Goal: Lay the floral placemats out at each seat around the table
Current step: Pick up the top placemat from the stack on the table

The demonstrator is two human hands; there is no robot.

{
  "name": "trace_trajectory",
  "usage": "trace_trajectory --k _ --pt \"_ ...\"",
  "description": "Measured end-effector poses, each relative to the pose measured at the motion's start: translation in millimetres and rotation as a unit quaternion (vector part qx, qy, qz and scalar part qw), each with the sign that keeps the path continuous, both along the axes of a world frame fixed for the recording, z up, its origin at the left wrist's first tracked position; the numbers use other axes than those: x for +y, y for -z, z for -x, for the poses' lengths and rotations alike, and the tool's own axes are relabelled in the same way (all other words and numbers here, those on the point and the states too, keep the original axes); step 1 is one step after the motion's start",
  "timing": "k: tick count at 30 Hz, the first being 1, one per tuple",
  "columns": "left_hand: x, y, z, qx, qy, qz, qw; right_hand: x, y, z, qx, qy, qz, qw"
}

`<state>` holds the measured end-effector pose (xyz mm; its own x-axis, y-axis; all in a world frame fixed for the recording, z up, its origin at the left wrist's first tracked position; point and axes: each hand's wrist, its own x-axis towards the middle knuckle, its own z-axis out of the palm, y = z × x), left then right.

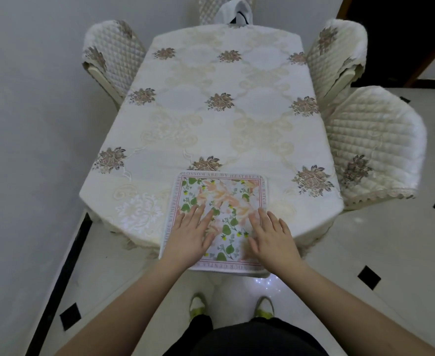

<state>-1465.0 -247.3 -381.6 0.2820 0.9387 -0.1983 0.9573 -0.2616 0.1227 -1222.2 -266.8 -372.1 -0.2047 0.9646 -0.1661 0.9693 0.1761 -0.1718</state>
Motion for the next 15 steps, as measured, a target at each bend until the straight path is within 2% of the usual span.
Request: trace_trajectory --k 8,15 --pt "16 13 40 -0.019 0.095 -0.010 0.995 6 18 41 -0.023 0.067 0.024 0.997" --pt "18 23 53 -0.021 0.086 0.004 0.996 2 31 31 -0.027 0.075 0.060 0.995"
